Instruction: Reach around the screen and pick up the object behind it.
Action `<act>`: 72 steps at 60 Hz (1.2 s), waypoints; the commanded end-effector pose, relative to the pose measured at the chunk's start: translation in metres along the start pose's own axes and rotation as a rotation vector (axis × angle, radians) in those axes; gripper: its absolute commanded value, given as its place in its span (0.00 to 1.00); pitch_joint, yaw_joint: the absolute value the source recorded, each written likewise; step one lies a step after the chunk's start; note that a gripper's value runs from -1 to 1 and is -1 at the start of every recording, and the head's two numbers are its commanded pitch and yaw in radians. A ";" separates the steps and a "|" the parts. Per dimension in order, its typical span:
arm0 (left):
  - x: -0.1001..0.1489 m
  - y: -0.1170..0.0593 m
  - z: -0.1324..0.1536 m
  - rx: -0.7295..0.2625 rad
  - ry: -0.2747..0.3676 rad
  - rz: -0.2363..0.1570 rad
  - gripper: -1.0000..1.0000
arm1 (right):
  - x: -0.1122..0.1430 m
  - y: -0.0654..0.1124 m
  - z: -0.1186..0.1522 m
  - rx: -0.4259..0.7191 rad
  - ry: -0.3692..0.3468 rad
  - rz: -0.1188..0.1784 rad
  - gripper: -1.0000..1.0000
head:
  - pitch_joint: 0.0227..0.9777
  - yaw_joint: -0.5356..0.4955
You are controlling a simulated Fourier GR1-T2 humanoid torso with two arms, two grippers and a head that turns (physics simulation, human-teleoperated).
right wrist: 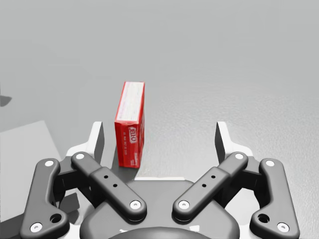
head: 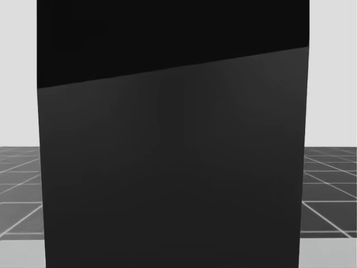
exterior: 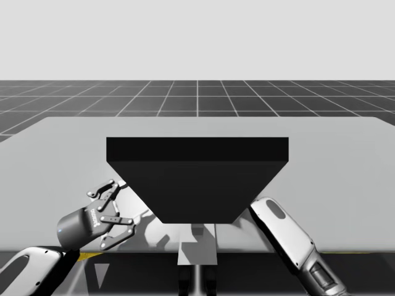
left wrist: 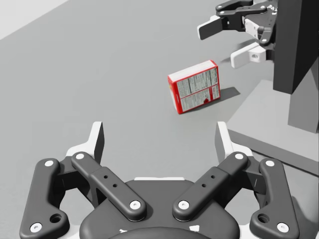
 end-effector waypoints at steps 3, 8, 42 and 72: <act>0.001 -0.001 -0.001 -0.007 -0.003 -0.006 0.00 | -0.009 0.000 -0.030 0.028 0.024 -0.011 0.00 | 0.08 0.50; 0.000 -0.002 -0.002 -0.008 -0.001 -0.011 0.00 | -0.012 0.000 -0.040 0.028 0.036 -0.019 0.00 | 0.08 0.51; -0.001 -0.001 -0.001 0.005 0.004 -0.018 0.00 | -0.028 -0.013 -0.043 -0.120 0.043 -0.033 1.00 | 0.08 0.51; 0.001 0.001 -0.004 0.016 0.001 -0.014 0.00 | 0.019 -0.065 0.082 -0.389 -0.058 0.067 1.00 | 0.07 0.51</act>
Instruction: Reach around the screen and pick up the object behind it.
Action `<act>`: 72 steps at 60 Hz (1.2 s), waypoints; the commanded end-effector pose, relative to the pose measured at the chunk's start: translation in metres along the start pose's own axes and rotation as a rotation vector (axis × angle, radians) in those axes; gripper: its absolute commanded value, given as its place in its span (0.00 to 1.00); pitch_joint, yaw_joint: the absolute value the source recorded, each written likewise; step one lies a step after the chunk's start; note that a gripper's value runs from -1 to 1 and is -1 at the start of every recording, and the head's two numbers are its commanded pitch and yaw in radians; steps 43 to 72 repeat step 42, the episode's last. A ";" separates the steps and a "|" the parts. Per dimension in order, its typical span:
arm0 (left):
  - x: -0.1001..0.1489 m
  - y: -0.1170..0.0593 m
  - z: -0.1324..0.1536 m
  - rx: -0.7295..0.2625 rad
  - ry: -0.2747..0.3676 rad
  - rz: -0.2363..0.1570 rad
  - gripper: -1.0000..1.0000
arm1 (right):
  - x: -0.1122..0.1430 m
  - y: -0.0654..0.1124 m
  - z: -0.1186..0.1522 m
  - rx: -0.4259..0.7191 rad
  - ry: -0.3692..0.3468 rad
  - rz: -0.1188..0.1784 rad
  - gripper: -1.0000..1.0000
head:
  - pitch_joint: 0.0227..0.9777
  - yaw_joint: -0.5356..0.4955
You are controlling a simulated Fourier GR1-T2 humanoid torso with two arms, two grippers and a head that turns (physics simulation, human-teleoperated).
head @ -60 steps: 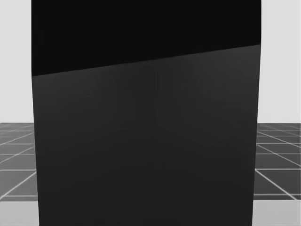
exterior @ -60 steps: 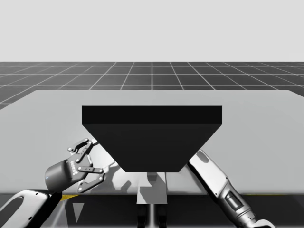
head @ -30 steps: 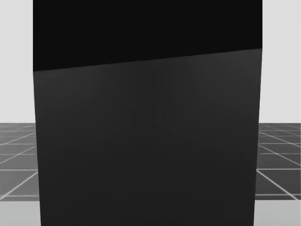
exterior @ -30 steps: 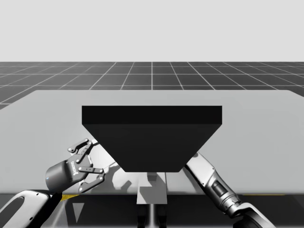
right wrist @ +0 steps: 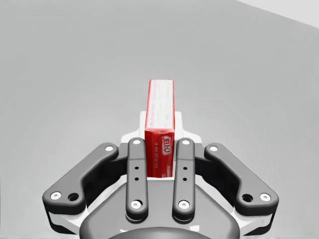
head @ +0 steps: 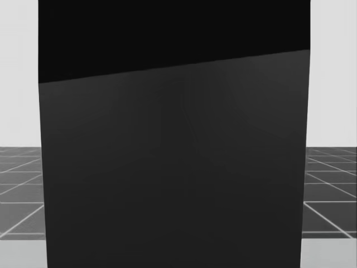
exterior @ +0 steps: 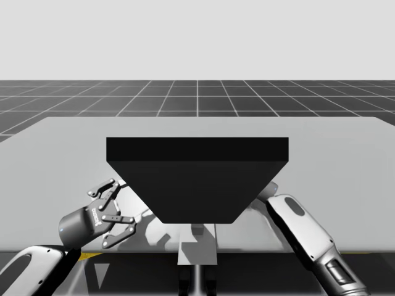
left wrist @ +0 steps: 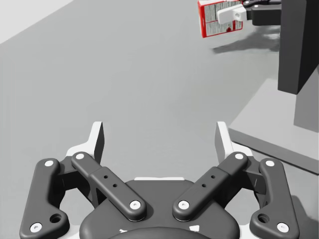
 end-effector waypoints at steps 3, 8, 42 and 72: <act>0.002 0.001 -0.002 0.001 -0.003 -0.002 0.00 | 0.024 -0.044 0.036 -0.184 -0.071 0.035 1.00 | 0.07 0.51; 0.003 0.001 -0.002 0.003 -0.005 -0.003 0.00 | 0.035 -0.054 0.049 -0.238 -0.109 0.042 1.00 | 0.07 0.51; 0.009 0.003 -0.006 0.027 -0.023 -0.008 0.00 | 0.196 -0.075 0.119 -0.490 -0.487 0.270 1.00 | 0.07 0.51; 0.009 0.003 -0.006 0.027 -0.023 -0.008 0.00 | 0.196 -0.075 0.119 -0.490 -0.487 0.270 1.00 | 0.07 0.51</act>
